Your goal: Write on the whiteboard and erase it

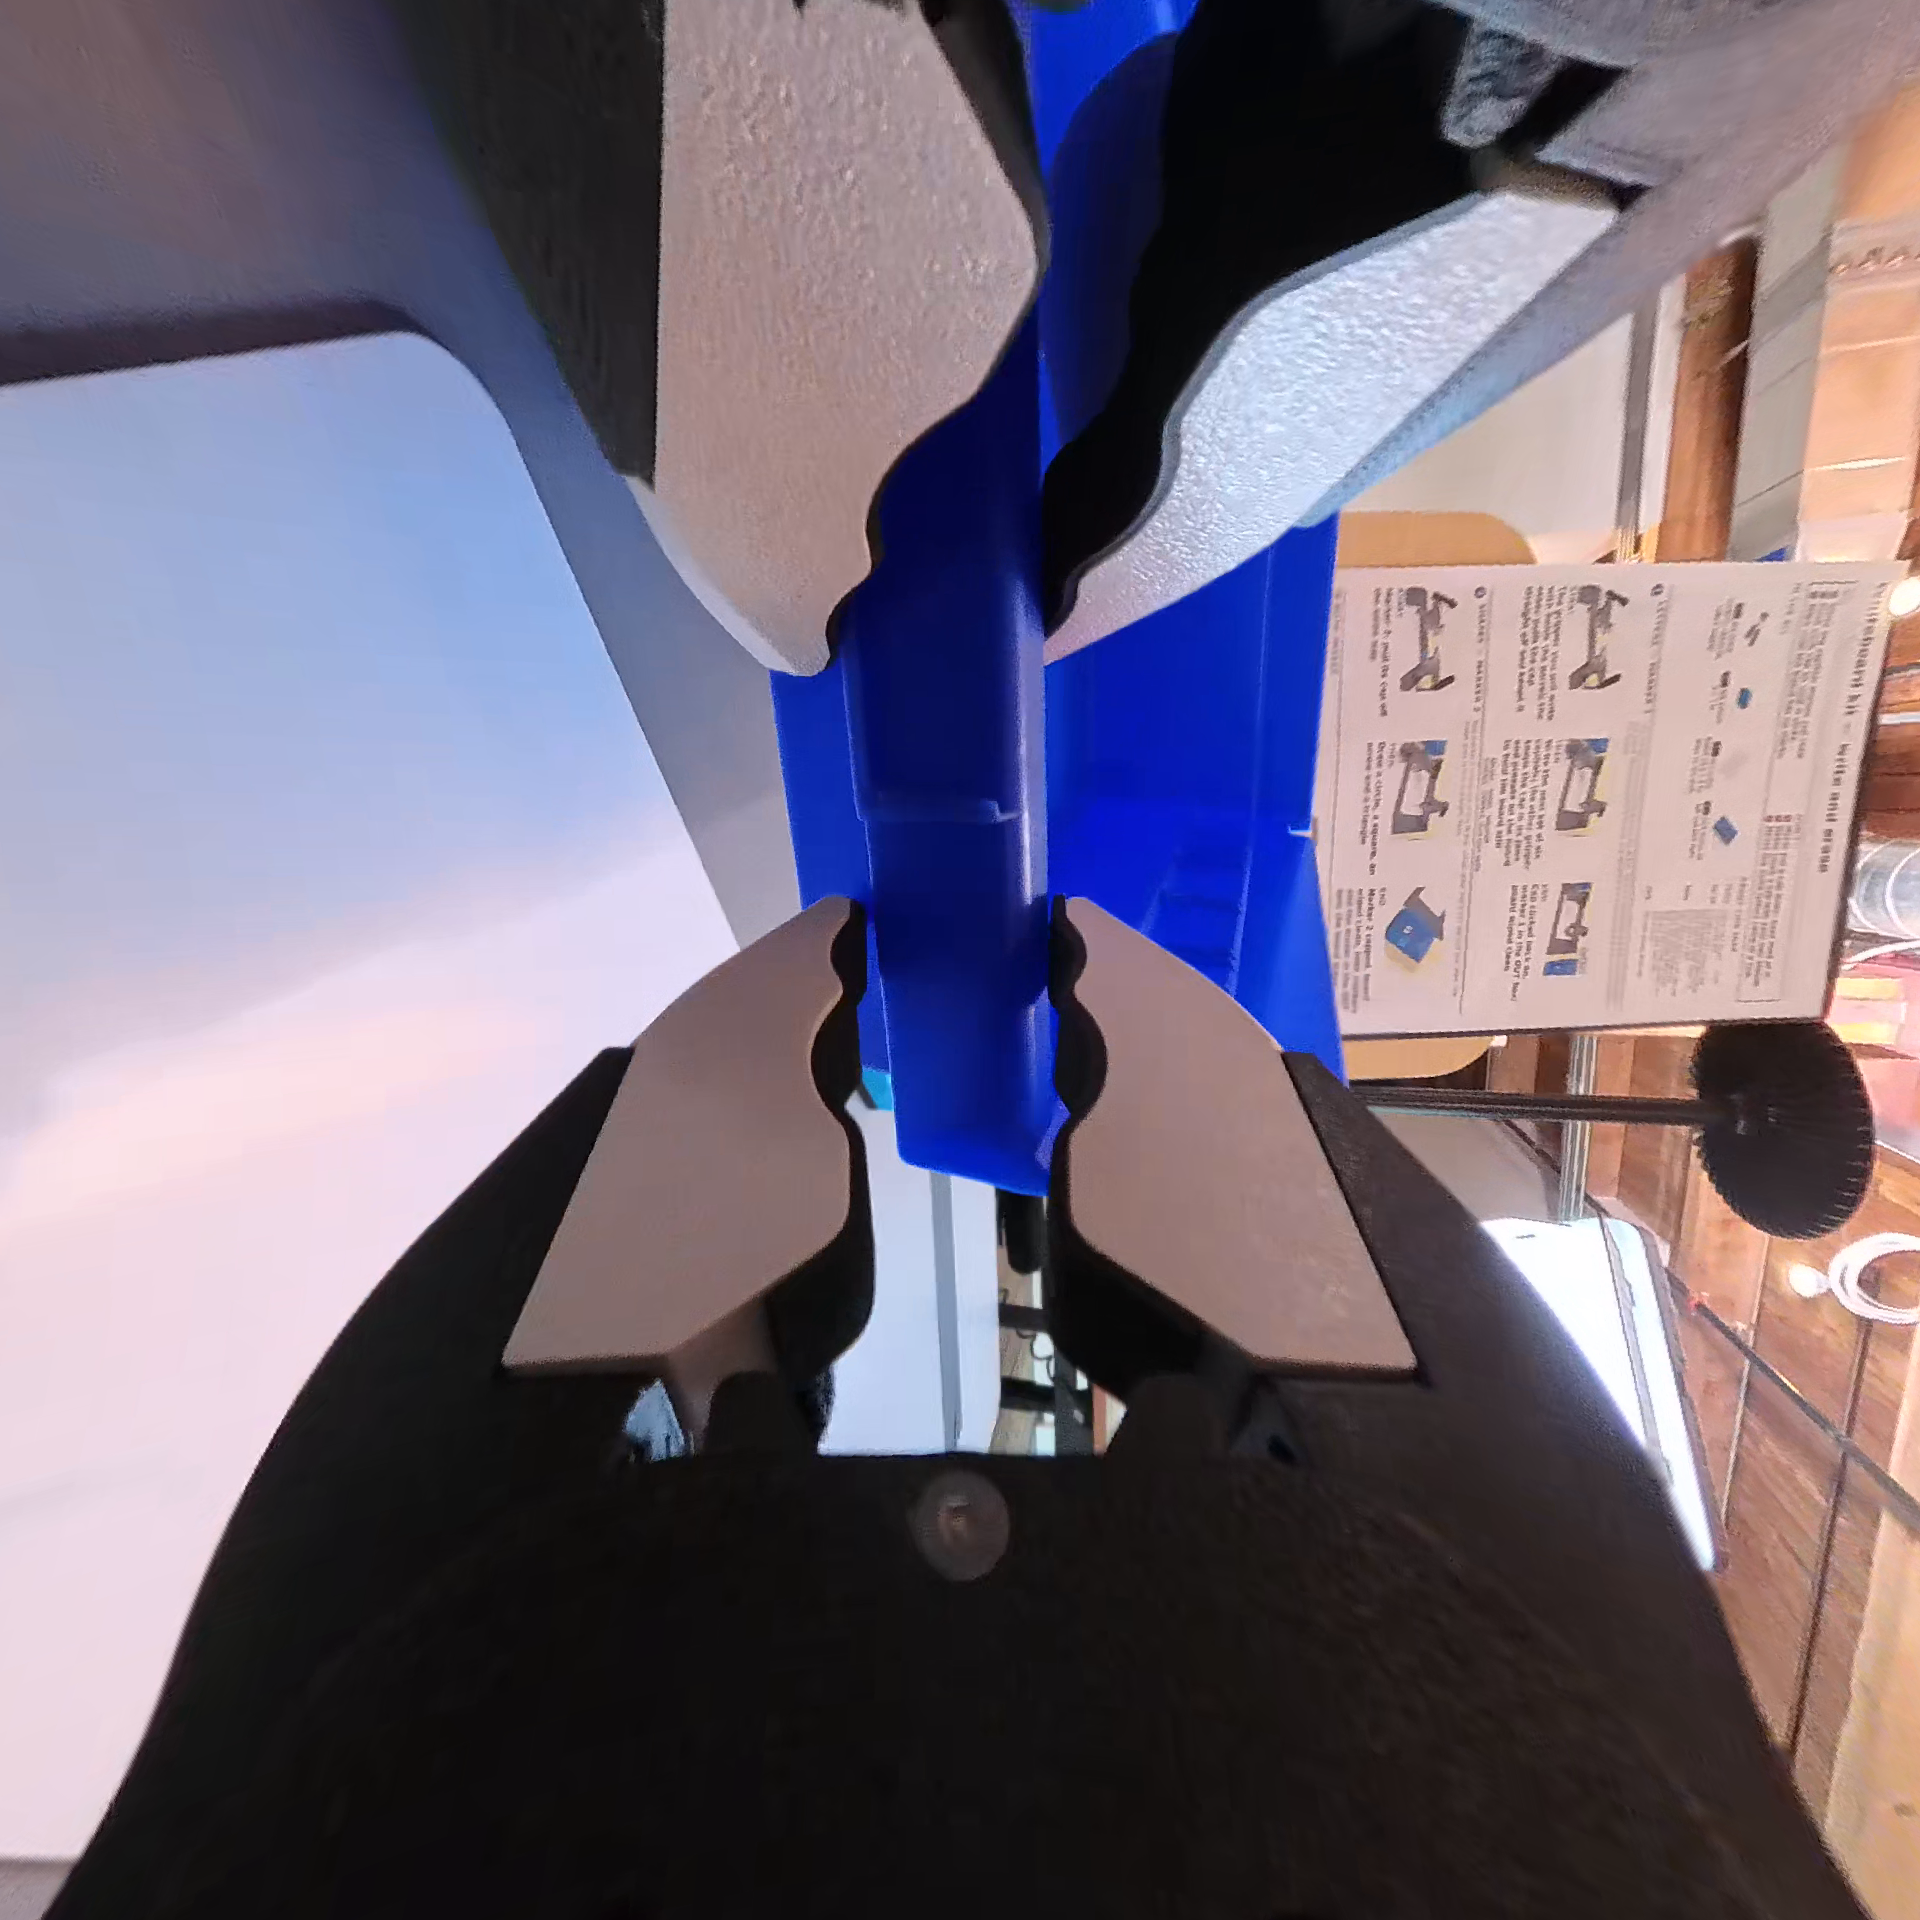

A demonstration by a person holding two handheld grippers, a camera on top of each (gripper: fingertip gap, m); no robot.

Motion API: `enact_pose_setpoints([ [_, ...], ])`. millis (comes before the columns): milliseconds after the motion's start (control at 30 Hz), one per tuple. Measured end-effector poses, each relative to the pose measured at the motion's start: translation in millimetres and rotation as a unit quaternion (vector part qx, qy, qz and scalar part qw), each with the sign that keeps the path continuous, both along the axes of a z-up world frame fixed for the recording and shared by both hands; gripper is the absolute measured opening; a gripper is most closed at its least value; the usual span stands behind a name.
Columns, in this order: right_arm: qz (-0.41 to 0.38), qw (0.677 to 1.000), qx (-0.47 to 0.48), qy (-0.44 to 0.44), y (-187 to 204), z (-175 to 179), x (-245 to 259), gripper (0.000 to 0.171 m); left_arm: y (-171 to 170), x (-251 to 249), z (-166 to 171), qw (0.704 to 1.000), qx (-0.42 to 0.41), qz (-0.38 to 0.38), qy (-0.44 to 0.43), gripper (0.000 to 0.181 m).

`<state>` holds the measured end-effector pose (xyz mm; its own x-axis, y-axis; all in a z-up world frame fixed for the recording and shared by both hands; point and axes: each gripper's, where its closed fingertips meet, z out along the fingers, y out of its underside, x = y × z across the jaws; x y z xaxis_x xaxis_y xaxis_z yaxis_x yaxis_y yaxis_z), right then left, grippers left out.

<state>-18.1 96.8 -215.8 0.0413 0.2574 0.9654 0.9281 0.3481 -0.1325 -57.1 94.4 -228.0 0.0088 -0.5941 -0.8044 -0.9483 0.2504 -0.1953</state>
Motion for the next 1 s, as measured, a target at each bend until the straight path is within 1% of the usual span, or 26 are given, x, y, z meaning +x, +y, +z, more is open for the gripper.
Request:
enact_pose_setpoints([
  [200, -0.024, 0.999, -0.031, -0.022, 2, 0, 13, 0.031, 3, 12, 1, 1.0, -0.026, -0.017, -0.001, 0.03],
  [267, -0.027, 0.999, -0.037, -0.022, 3, 1, 18, 0.03, 6, 18, 4, 0.999, -0.022, -0.022, -0.011, 0.032],
  [367, -0.024, 0.999, -0.03, -0.018, 6, 6, 29, 0.03, 9, 26, 15, 0.999, 0.003, -0.029, -0.035, 0.042],
  [467, -0.027, 0.999, -0.029, 0.001, 7, 11, 44, 0.03, 0, 30, 34, 0.996, 0.036, -0.039, -0.072, 0.045],
  [567, -0.032, 0.999, -0.02, 0.009, 6, 17, 64, 0.03, -22, 33, 64, 0.982, 0.089, -0.08, -0.145, 0.034],
  [600, -0.041, 0.999, -0.019, 0.007, 7, 18, 74, 0.03, -29, 30, 71, 0.977, 0.091, -0.088, -0.173, 0.033],
  [633, -0.054, 0.998, -0.025, 0.009, 7, 18, 86, 0.03, -34, 24, 72, 0.974, 0.074, -0.088, -0.194, 0.032],
  [667, -0.065, 0.997, -0.03, 0.013, 8, 17, 99, 0.03, -36, 16, 67, 0.974, 0.041, -0.078, -0.207, 0.033],
  [733, -0.093, 0.995, -0.034, 0.013, 10, 14, 131, 0.029, -29, -12, 47, 0.976, -0.019, -0.027, -0.215, 0.039],
  [833, -0.138, 0.99, -0.038, 0.012, 18, 7, 181, 0.029, -7, -66, 15, 0.973, -0.059, 0.06, -0.215, 0.039],
  [900, -0.167, 0.985, -0.042, 0.015, 25, 0, 213, 0.029, 2, -99, -12, 0.966, -0.107, 0.118, -0.205, 0.044],
  [967, -0.195, 0.98, -0.044, 0.01, 35, -10, 241, 0.028, 13, -126, -33, 0.958, -0.132, 0.161, -0.196, 0.045],
  [1000, -0.208, 0.978, -0.033, 0.004, 40, -14, 253, 0.027, 16, -137, -45, 0.953, -0.154, 0.186, -0.184, 0.05],
])
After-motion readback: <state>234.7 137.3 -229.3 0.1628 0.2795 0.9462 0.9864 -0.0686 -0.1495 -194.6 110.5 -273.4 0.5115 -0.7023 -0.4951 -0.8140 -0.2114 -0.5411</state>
